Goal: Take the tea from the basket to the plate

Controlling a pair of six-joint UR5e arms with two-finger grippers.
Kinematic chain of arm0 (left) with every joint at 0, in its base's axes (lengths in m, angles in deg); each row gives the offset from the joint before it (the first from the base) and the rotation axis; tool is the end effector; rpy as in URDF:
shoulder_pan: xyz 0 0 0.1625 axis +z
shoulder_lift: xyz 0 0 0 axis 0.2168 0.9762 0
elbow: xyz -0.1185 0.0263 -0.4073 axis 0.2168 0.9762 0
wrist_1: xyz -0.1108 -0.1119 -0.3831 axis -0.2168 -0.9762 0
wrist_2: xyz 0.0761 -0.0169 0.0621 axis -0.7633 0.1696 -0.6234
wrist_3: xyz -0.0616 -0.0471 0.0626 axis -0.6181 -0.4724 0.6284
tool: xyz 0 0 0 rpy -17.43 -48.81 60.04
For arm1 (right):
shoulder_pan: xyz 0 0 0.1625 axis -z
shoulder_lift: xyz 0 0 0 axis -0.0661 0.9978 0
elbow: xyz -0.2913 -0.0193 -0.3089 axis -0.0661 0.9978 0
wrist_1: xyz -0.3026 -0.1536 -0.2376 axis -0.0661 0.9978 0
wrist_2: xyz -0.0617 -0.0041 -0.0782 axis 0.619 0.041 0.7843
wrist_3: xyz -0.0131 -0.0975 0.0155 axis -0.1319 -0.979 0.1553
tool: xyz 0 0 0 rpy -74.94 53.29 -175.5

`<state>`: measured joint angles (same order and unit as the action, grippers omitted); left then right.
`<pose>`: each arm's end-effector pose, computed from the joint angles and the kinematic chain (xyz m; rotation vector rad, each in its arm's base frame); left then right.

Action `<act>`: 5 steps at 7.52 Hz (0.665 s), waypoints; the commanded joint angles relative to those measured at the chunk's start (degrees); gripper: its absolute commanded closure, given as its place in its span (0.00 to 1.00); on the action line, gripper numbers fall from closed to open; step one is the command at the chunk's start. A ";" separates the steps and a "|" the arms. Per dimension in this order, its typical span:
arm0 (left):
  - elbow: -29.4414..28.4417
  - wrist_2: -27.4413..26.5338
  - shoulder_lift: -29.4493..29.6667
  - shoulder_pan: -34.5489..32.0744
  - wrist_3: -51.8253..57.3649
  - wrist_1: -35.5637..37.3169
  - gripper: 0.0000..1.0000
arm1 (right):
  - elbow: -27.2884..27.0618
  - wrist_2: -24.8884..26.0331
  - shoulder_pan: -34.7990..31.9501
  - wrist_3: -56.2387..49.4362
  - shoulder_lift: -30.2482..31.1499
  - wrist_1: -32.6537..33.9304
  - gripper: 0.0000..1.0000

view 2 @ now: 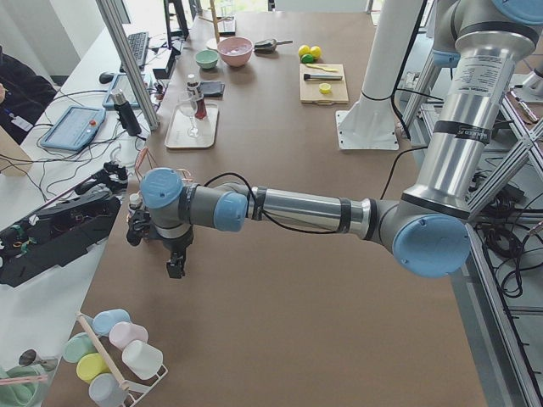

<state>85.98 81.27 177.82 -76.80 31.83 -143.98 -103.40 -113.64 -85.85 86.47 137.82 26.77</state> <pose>-0.0560 -0.6061 0.5860 0.1020 0.7874 -0.0374 0.0688 -0.4686 0.6616 -0.1516 -0.6660 0.0185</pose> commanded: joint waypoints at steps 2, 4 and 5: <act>-0.17 0.26 -4.12 -0.33 0.76 -0.44 0.02 | 0.63 -0.01 0.00 0.00 -0.33 -1.22 0.01; 3.85 0.26 -8.60 -0.33 0.76 -0.44 0.02 | 1.25 -0.18 0.00 0.09 -0.24 -3.34 0.01; 7.79 0.26 -11.49 -0.33 0.76 -0.09 0.02 | 1.25 -0.44 0.00 0.09 -0.33 -3.34 0.01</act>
<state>88.66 81.52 170.73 -77.12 32.58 -144.39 -102.48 -113.78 -85.86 86.54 137.66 24.03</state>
